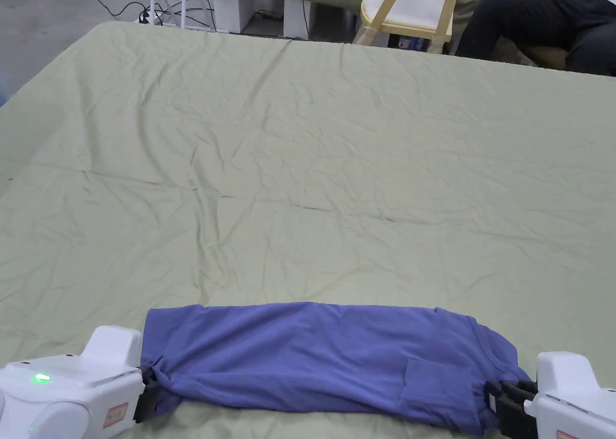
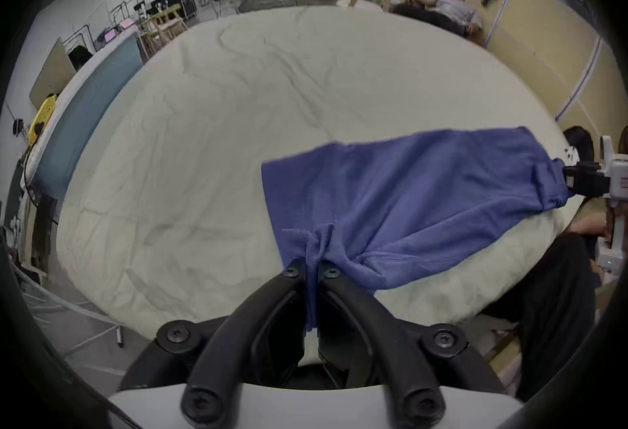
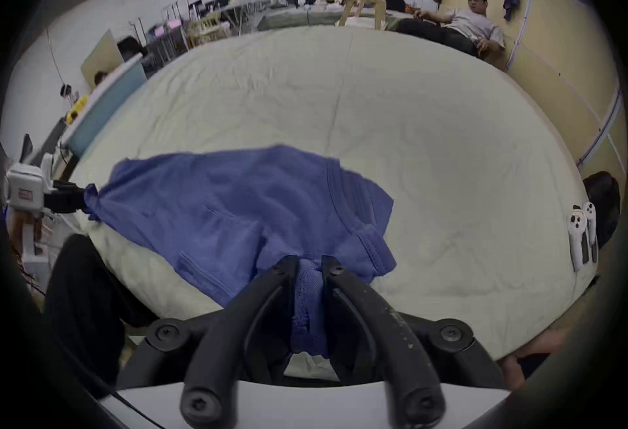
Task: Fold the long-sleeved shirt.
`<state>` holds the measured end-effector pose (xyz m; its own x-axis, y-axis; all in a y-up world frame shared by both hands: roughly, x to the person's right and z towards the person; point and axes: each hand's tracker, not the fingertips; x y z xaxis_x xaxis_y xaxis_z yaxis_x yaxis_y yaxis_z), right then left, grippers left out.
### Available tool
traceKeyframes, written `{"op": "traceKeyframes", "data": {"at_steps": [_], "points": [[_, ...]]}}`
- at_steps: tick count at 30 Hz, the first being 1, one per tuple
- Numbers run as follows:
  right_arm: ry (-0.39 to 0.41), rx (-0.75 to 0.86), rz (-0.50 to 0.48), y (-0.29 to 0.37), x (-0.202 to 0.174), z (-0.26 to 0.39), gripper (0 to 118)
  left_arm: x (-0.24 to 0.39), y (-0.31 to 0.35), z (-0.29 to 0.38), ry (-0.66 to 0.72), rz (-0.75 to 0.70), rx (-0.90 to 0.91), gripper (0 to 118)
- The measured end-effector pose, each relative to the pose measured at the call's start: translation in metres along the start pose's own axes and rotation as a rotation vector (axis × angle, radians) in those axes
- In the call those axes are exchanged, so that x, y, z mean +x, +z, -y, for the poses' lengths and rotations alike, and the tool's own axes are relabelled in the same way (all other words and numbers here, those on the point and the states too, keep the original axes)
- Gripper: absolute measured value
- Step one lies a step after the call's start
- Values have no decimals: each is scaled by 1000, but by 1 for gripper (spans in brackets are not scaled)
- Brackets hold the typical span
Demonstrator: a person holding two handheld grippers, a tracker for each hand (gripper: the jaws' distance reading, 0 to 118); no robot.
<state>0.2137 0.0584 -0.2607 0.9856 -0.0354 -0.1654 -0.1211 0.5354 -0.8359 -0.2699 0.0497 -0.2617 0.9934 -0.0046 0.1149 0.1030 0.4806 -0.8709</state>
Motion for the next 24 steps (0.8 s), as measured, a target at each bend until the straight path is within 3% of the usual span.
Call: {"op": "traceKeyframes", "data": {"at_steps": [2, 3, 5, 6, 7, 12, 15, 16, 17, 18, 24], "points": [[-5, 1, 1, -2, 2, 2, 18, 0, -4, 2, 3, 2, -8, 6], [-19, 4, 5, -1, 2, 2, 23, -1, -3, 4, 11, 4, -7, 17], [-43, 28, 39, 9, 5, -2, 67, -7, 1, 6, 40, -19, 24, 83], [-58, 72, 65, 20, 8, -5, 84, -10, 9, 4, 68, -43, 54, 101], [-73, 129, 62, 33, 10, -10, 89, -12, 22, 0, 89, -57, 108, 102], [-8, 352, 92, 76, -26, -56, 74, 21, 74, -39, 90, -89, 377, 91], [-9, 455, 53, 81, -63, -79, 55, 54, 84, -66, 101, -63, 467, 73], [-19, 464, 35, 78, -74, -84, 41, 61, 79, -72, 102, -54, 463, 56], [-28, 467, 13, 76, -81, -87, 17, 69, 78, -75, 106, -32, 481, 28], [-34, 475, -24, 71, -88, -89, 2, 77, 77, -77, 101, 1, 503, 0], [-26, 419, -73, 58, -102, -74, 2, 95, 64, -69, 73, 79, 433, 0]]}}
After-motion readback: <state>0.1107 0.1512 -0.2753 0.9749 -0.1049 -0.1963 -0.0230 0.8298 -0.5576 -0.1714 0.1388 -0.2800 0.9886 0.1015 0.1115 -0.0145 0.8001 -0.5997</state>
